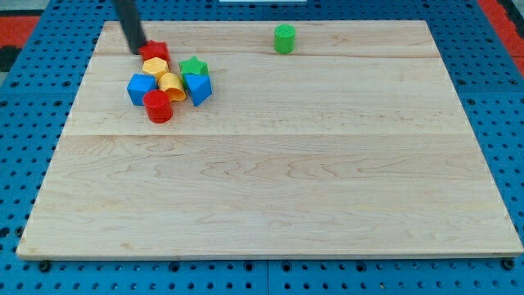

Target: Push the green circle into the group of blocks

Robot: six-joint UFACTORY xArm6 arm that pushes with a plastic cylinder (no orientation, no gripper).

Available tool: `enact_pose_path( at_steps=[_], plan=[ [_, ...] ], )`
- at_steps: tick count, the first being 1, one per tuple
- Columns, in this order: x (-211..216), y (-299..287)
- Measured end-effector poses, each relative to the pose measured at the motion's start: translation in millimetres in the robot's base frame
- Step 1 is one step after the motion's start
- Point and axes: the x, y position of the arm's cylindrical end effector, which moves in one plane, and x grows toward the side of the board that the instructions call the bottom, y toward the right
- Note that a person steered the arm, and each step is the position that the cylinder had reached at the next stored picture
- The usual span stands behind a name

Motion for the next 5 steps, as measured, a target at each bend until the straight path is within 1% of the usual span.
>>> enact_pose_path(
  at_steps=[1,2,3,4,5],
  plan=[
    [0.5,30.5],
    [-8.4,22.9],
    [-45.3,60.2],
    [-72.2,85.2],
    [-51.6,153.2]
  ],
)
